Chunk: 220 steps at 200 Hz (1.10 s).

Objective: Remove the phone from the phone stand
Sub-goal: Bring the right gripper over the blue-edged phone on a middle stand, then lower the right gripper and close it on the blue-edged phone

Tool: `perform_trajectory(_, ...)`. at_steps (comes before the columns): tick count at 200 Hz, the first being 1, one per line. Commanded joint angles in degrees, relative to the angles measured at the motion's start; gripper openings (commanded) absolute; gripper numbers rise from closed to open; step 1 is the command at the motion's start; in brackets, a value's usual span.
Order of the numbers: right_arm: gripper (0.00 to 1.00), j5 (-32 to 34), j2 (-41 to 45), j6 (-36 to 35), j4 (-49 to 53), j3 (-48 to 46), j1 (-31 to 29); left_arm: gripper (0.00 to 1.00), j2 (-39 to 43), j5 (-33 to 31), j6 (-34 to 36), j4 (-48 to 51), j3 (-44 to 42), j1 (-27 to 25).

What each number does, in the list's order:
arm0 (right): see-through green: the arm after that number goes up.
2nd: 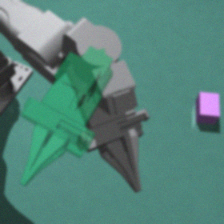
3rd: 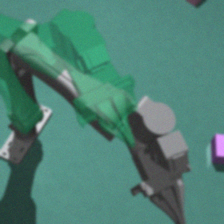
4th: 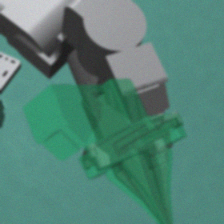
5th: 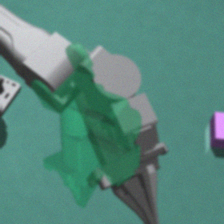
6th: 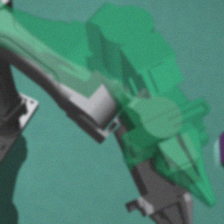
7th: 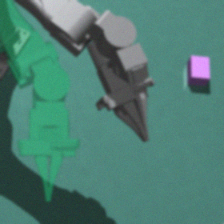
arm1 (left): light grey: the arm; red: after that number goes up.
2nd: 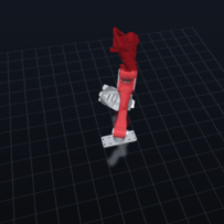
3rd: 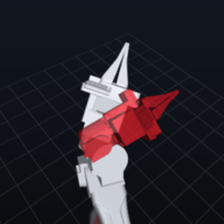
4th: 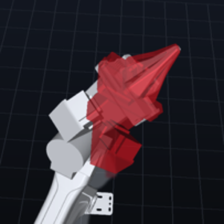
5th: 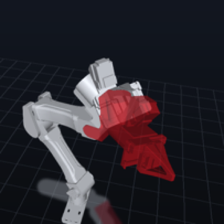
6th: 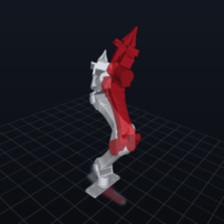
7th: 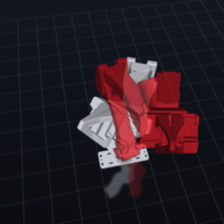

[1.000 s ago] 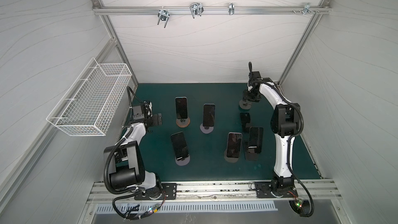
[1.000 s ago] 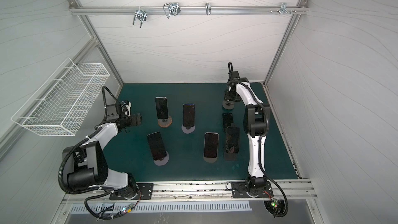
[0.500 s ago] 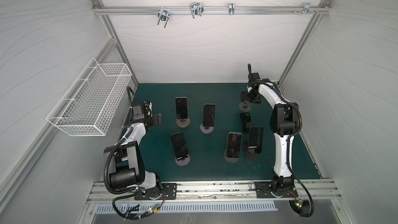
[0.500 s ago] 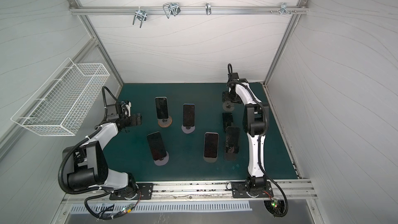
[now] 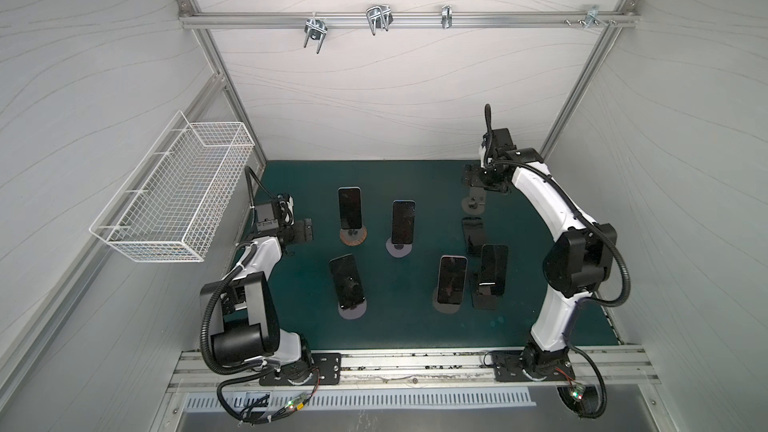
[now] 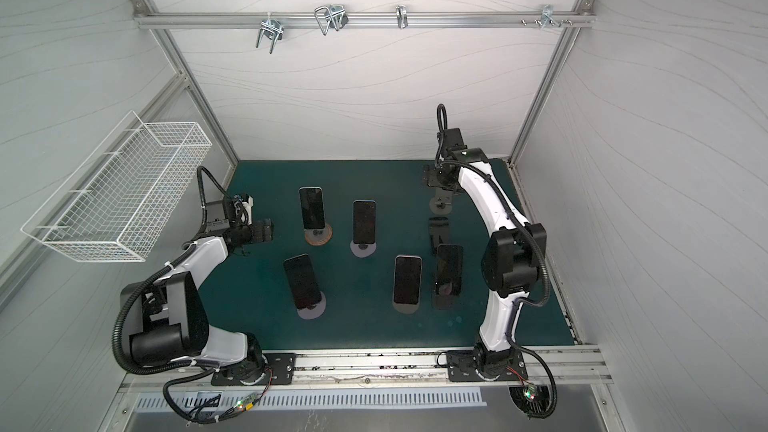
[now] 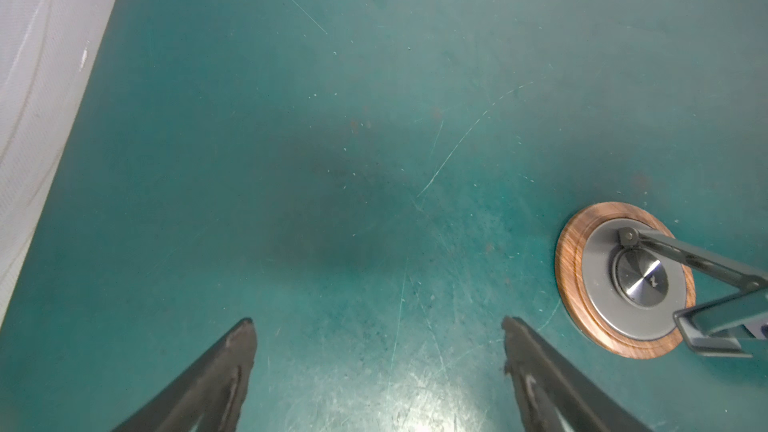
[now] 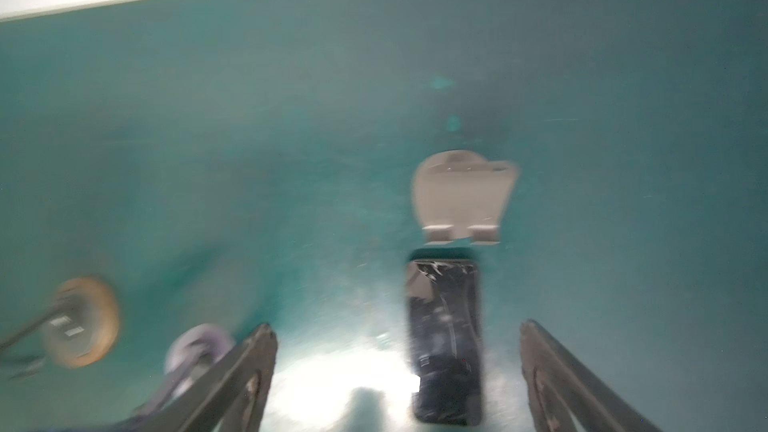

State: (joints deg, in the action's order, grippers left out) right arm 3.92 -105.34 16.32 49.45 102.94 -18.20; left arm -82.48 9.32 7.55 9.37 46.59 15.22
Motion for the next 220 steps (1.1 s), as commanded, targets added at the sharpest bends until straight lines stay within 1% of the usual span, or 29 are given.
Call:
perform_trajectory(1, 0.93, -0.61, 2.59, 5.77, -1.00, -2.47, -4.83, 0.94, 0.36, 0.62, 1.21, -0.13, 0.74, -0.02)
perform_trajectory(15, 0.93, 0.97, 4.03, 9.43, -1.82, -4.03, -8.39, 0.94, 0.56, 0.87, 1.25, -0.34, 0.51, -0.04)
perform_trajectory(54, 0.97, 6.75, 6.60, 16.16, -5.87, -8.01, -19.01, 0.94, 0.56, 0.87, 1.26, -0.35, 0.53, -0.10)
perform_trajectory(66, 0.99, 7.97, 6.36, 17.17, -6.43, -8.21, -21.74, 0.94, 0.56, 0.88, 1.27, -0.33, 0.52, -0.02)
perform_trajectory(87, 0.99, 12.49, 4.78, 17.71, -6.69, -7.91, -25.47, 0.94, 0.47, 0.94, 1.24, -0.19, 0.59, -0.02)
perform_trajectory(139, 0.99, 15.56, 2.02, 21.23, -6.22, -6.99, -28.71, 0.94, 0.52, 0.94, 1.25, -0.18, 0.63, 0.07)
perform_trajectory(197, 0.99, 14.97, -2.07, 23.93, -7.43, -4.27, -30.48, 0.93, 0.78, 1.15, 1.32, -0.39, 0.43, 0.06)
perform_trajectory(220, 0.99, 15.33, -4.22, 23.25, -7.90, -2.38, -31.34, 0.93, 0.66, 1.23, 1.49, -0.32, 0.43, 0.05)
